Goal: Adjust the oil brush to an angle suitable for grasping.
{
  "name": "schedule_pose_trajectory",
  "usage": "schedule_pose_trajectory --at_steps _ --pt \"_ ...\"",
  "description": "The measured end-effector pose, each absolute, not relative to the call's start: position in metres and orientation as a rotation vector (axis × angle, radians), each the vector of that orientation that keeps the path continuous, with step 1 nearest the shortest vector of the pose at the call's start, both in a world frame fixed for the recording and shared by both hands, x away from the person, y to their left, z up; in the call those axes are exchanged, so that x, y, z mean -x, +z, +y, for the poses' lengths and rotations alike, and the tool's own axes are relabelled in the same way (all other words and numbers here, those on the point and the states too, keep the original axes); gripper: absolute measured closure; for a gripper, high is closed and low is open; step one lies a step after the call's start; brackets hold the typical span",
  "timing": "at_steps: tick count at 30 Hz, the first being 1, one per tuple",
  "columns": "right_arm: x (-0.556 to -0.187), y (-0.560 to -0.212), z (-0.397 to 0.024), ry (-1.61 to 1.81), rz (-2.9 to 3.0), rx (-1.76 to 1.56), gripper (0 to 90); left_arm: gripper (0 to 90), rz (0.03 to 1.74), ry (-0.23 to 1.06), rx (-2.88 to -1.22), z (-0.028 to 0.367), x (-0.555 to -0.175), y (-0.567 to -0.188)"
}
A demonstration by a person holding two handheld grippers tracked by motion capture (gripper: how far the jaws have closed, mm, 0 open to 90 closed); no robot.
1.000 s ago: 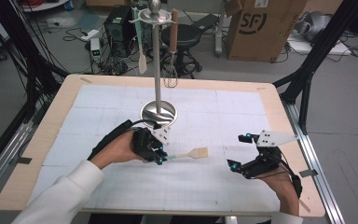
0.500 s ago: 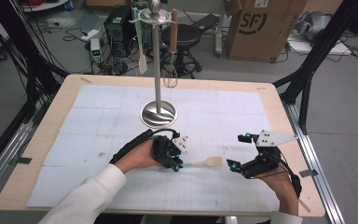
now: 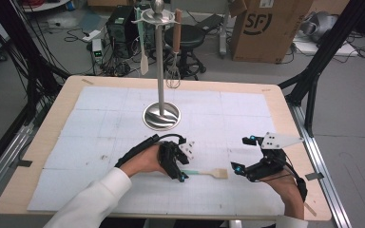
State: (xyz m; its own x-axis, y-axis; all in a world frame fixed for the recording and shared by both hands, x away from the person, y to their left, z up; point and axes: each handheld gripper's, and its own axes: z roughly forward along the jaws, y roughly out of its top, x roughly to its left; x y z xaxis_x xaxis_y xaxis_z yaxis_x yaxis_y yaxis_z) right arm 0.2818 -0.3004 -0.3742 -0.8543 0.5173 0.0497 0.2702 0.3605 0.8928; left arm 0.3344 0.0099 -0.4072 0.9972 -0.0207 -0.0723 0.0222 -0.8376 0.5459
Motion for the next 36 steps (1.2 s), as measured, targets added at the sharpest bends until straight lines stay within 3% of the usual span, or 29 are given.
schedule_pose_trajectory --at_steps 3,17,36 --pt "-0.282 -0.375 -0.299 1.489 2.388 -0.707 0.0 22.7 0.041 -0.042 -2.525 0.023 -0.332 -0.394" --pt "-0.280 -0.374 -0.299 1.509 2.354 -0.738 0.0 1.7 0.122 0.078 -2.333 0.121 -0.311 -0.352" --pt "-0.282 -0.365 -0.293 1.513 2.331 -0.746 0.0 1.7 0.300 0.187 -2.100 0.231 -0.293 -0.366"
